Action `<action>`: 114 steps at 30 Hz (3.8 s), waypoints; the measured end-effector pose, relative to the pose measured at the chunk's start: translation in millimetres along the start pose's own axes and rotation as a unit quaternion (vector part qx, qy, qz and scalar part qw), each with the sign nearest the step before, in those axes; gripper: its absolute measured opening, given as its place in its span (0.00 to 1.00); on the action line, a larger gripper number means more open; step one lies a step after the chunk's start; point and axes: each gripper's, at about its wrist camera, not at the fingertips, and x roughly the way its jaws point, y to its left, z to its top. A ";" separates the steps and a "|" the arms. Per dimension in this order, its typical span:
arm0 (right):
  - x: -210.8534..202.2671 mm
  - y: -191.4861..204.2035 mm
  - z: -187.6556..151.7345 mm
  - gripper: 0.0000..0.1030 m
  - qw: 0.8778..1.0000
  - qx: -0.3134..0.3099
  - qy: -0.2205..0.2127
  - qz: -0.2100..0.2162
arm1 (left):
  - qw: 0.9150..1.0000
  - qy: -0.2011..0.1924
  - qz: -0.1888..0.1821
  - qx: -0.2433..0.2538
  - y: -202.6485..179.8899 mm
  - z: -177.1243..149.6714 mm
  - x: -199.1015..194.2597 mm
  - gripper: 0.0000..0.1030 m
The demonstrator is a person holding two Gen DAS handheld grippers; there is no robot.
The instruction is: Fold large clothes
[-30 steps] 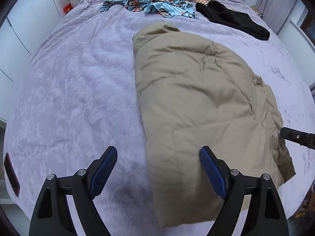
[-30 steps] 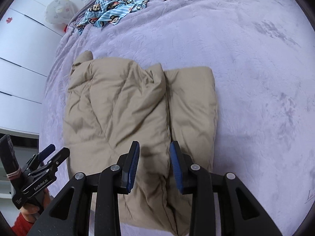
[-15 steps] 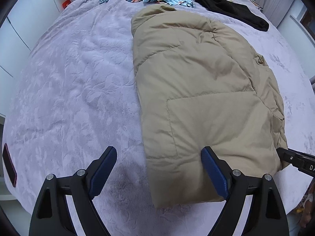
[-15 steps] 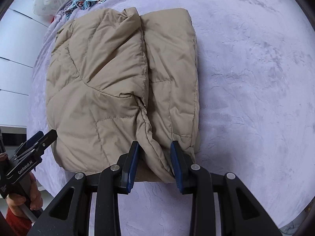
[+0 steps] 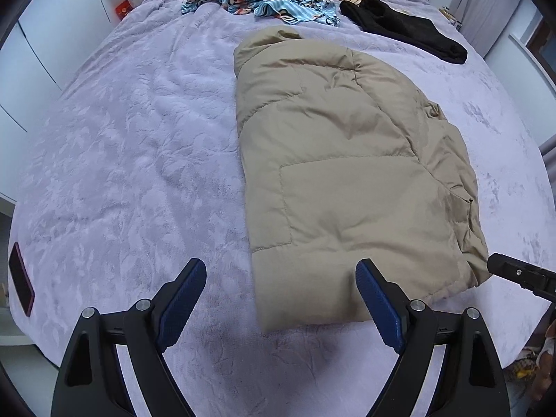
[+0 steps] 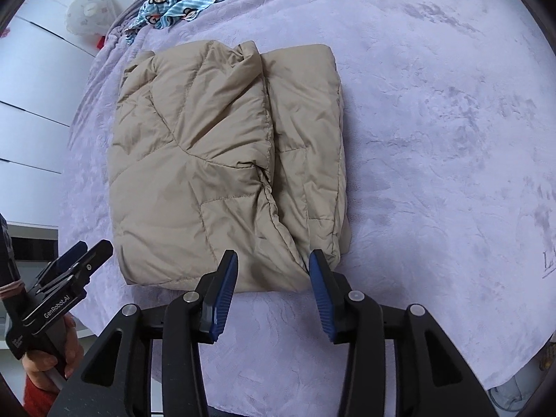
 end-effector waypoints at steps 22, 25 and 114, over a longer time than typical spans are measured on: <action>-71.1 -34.8 -40.4 0.67 0.997 -0.063 0.008 0.048 | 0.998 -0.022 0.014 -0.057 -68.7 -71.0 -84.4 0.86; -80.0 -31.0 -40.8 0.69 0.997 -0.064 -0.001 0.041 | 0.998 -0.025 0.015 -0.060 -63.5 -70.7 -92.4 0.86; -140.9 73.8 -27.6 1.00 0.980 -0.081 -0.173 -0.051 | 0.990 -0.112 0.058 -0.056 2.2 -20.6 -157.9 1.00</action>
